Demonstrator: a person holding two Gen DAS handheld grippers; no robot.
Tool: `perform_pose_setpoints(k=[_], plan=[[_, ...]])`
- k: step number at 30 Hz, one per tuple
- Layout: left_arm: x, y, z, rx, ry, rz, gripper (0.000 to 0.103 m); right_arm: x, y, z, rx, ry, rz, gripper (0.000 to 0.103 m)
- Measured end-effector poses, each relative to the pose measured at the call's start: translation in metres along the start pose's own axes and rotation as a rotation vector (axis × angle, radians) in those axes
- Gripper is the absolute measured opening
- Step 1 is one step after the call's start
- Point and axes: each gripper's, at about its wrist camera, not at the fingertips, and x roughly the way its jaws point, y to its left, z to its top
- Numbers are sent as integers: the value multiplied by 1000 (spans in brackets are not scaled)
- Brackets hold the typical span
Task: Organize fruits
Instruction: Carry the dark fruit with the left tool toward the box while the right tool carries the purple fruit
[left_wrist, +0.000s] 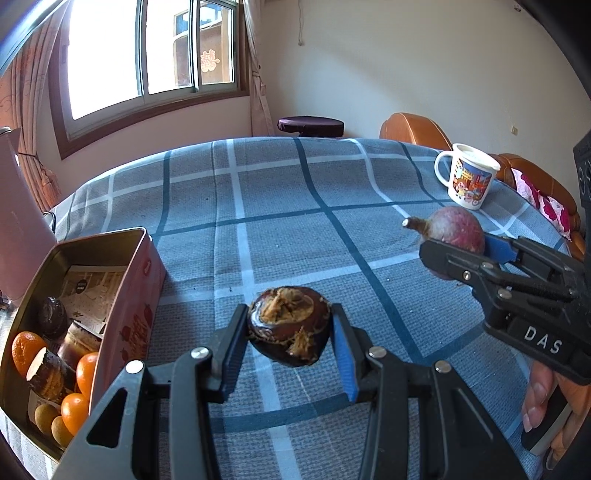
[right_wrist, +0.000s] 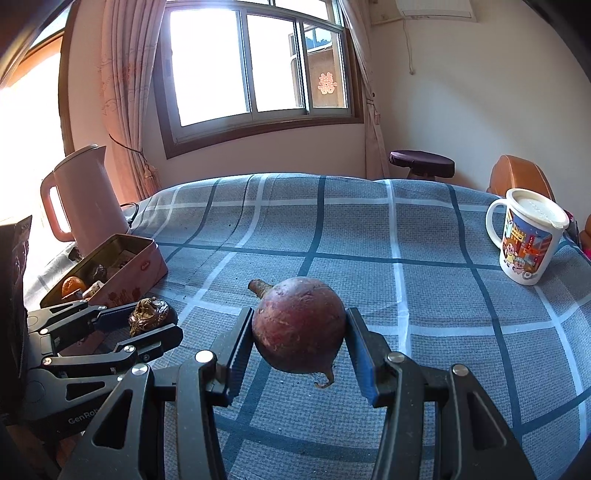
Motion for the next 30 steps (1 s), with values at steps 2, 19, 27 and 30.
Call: perform_pose_setpoints(k=[2, 19, 27, 30], plan=[[-1, 1, 0, -4, -8, 0, 45, -2, 0, 0, -1, -7, 1, 51], [-17, 3, -2, -13, -92, 22, 45, -12, 3, -1, -16, -61, 4, 51], [-23, 3, -3, -14, -125, 33, 45, -17, 4, -2, -20, -86, 5, 51], [-26, 3, -4, -16, -136, 36, 45, -19, 5, -1, -24, -95, 3, 51]])
